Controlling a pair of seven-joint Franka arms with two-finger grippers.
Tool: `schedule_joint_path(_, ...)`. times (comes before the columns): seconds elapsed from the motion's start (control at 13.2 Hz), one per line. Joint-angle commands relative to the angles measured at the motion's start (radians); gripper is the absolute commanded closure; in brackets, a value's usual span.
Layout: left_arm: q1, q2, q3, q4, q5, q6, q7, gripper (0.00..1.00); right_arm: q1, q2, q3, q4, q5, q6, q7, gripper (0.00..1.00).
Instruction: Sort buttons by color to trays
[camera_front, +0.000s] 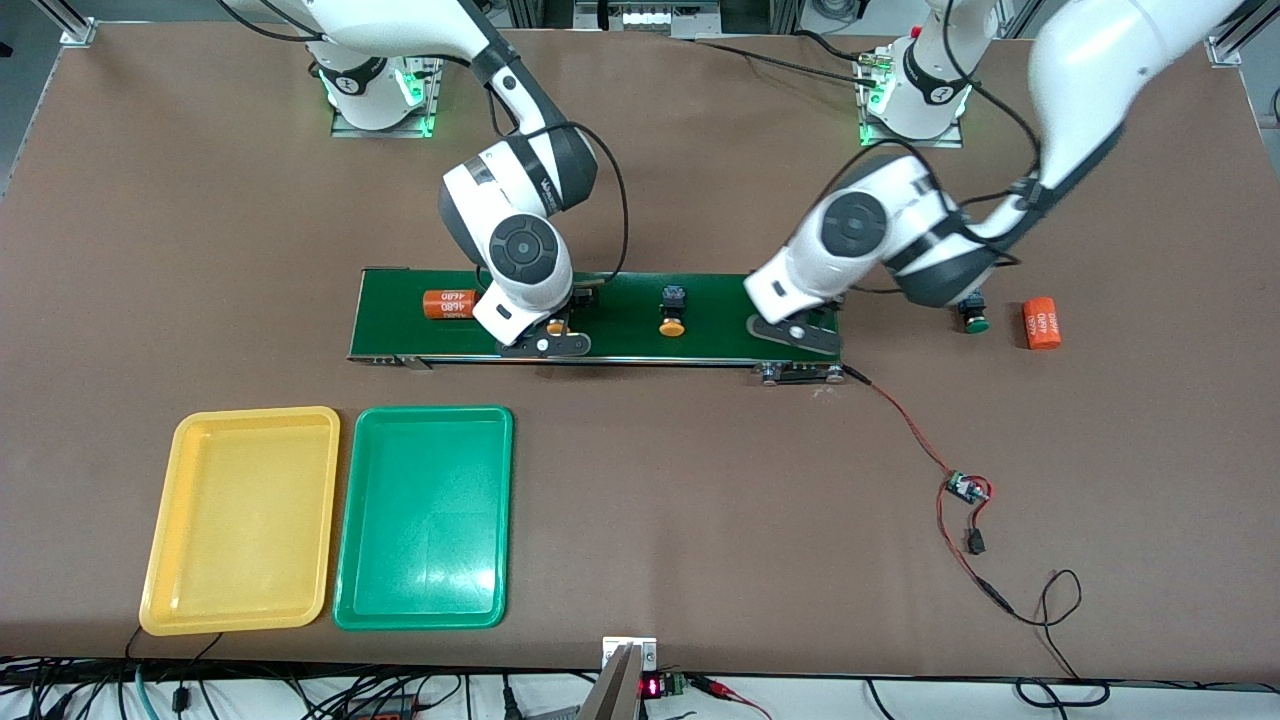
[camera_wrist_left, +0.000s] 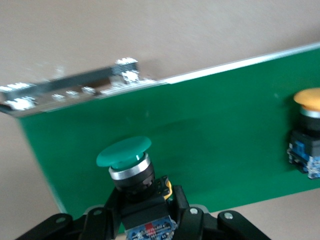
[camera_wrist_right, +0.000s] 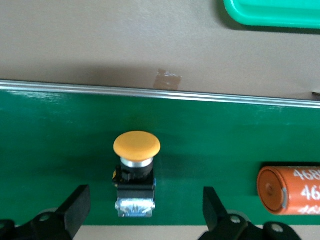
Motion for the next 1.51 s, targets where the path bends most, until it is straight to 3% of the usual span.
schedule_joint_path(0.0,-0.027,0.000,0.040,0.007,0.005,0.017,-0.007,0.35,-0.006,0.007,-0.001,-0.026,0.010,0.015,0.007,0.01)
schedule_joint_path(0.08,-0.029,-0.002,0.045,0.007,0.005,0.027,-0.007,0.00,-0.014,0.007,0.000,-0.026,0.011,0.014,0.007,0.04)
schedule_joint_path(0.23,-0.018,-0.011,0.042,0.013,0.005,0.023,-0.005,0.00,-0.028,0.007,0.000,-0.032,0.078,0.014,0.000,0.13)
schedule_joint_path(0.45,0.050,-0.049,-0.003,0.043,0.004,0.017,-0.005,0.00,-0.045,0.006,-0.001,-0.034,0.117,-0.014,-0.013,0.44)
schedule_joint_path(0.61,0.164,-0.054,-0.091,0.098,0.004,-0.096,0.010,0.00,-0.042,0.006,-0.003,-0.034,0.113,-0.022,-0.009,0.50)
schedule_joint_path(0.68,0.188,-0.052,-0.102,0.128,0.004,-0.170,0.025,0.00,-0.042,0.006,-0.003,-0.034,0.111,-0.022,-0.007,0.55)
schedule_joint_path(0.76,0.192,-0.054,-0.095,0.166,0.007,-0.269,0.060,0.00,-0.043,0.004,-0.004,-0.034,0.111,-0.023,0.000,0.67)
schedule_joint_path(0.91,0.210,-0.049,-0.058,0.229,0.014,-0.374,0.143,0.00,-0.042,0.000,-0.009,-0.031,0.108,-0.029,-0.004,0.72)
schedule_joint_path(1.06,0.250,-0.051,-0.029,0.246,0.014,-0.395,0.247,0.00,-0.045,-0.017,-0.023,-0.012,0.109,-0.031,-0.006,0.77)
schedule_joint_path(1.44,0.422,-0.049,-0.007,0.244,0.043,-0.401,0.511,0.00,-0.069,-0.036,-0.228,0.147,0.105,-0.054,-0.021,0.83)
